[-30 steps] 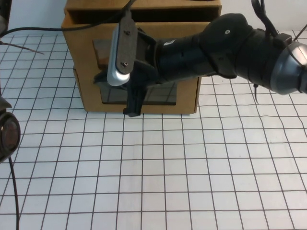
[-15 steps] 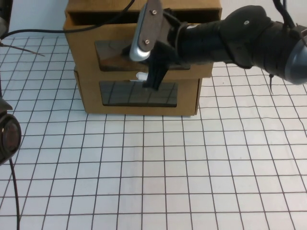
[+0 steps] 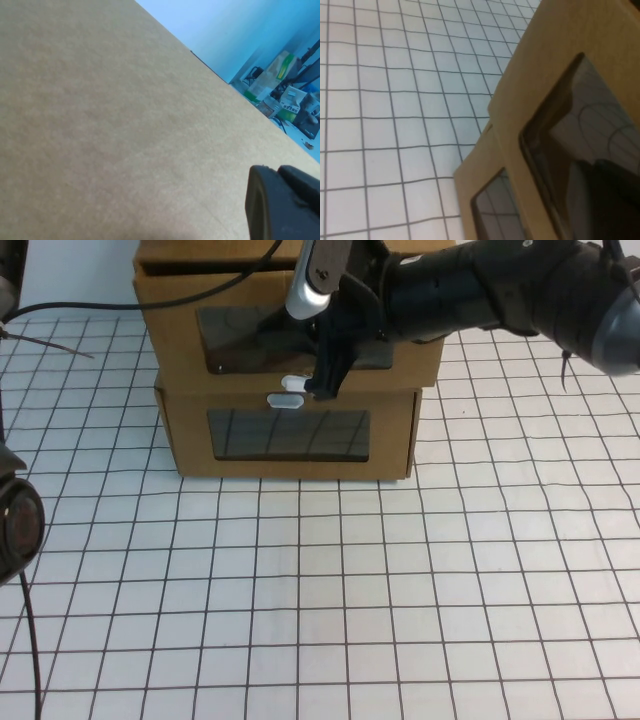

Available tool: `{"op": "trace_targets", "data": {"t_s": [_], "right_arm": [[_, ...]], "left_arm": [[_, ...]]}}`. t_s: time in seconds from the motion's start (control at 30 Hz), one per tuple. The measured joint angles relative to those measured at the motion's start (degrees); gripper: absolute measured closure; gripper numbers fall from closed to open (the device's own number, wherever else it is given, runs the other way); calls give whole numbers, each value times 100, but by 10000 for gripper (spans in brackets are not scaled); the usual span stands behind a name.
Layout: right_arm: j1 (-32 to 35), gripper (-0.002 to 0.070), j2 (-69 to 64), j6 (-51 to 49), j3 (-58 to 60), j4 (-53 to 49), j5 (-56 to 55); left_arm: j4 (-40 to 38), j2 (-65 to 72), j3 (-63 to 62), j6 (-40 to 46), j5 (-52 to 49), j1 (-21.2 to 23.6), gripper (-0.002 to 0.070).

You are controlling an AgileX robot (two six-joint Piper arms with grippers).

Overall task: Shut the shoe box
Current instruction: Close the shoe box with your right arm

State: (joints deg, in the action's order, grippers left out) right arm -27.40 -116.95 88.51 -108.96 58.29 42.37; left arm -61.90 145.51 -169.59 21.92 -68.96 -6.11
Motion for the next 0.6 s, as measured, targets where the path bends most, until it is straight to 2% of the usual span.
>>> {"op": "trace_targets", "data": {"t_s": [0.1, 0.33, 0.6], "right_arm": [[-25, 689, -13, -25, -45, -228, 126], [-816, 688, 195, -560, -49, -2266, -672], [-963, 688, 850, -950, 298, -3109, -972]], "left_arm": [[0, 0, 0, 0, -21, 0, 677], [-26, 0, 0, -10, -40, 0, 677], [-51, 0, 0, -20, -44, 22, 677]]}}
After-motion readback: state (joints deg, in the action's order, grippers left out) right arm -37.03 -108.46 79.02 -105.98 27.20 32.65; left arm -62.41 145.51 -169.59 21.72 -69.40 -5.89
